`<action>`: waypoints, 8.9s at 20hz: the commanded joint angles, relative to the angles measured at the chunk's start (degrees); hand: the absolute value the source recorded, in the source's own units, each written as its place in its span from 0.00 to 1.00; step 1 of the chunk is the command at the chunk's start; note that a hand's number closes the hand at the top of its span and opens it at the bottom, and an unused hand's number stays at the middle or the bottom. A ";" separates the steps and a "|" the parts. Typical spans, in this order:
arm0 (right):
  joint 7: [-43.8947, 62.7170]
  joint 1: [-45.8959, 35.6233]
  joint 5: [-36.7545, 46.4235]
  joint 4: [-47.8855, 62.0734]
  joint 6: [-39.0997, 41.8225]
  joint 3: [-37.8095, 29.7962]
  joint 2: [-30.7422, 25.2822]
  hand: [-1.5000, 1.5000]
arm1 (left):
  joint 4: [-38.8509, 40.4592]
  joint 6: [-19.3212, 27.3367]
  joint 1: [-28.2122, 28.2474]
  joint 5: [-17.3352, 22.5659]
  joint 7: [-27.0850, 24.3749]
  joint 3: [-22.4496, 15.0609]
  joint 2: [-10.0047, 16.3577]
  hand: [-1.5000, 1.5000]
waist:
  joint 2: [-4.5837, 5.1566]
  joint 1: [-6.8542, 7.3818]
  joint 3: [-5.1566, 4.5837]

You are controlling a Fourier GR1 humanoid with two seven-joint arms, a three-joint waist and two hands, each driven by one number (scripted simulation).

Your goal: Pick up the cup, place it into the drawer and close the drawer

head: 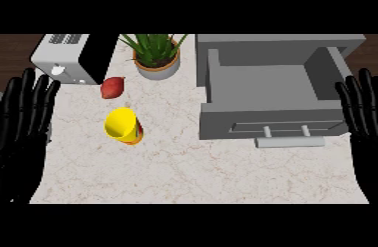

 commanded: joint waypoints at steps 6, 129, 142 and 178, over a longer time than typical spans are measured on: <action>-5.93 0.71 0.88 1.31 -0.71 1.37 3.13 0.00 | 7.49 -16.31 -6.00 18.91 -1.41 4.94 6.74 0.00 | 0.06 1.32 0.51; 4.00 -15.92 -5.49 15.46 10.03 -6.42 -3.78 0.00 | 89.47 20.22 -74.81 13.64 -13.42 -4.55 -6.93 1.00 | 0.50 -1.86 0.59; 3.57 -20.25 -6.20 17.65 11.75 -5.72 -4.69 0.00 | 103.79 16.25 -77.33 16.91 -9.00 -17.04 -6.93 1.00 | 1.85 -6.62 0.67; 0.07 -15.37 21.83 30.90 23.10 19.14 -13.31 0.00 | 95.72 16.13 -68.13 39.08 -29.68 -12.86 -6.80 0.00 | 0.35 1.88 0.59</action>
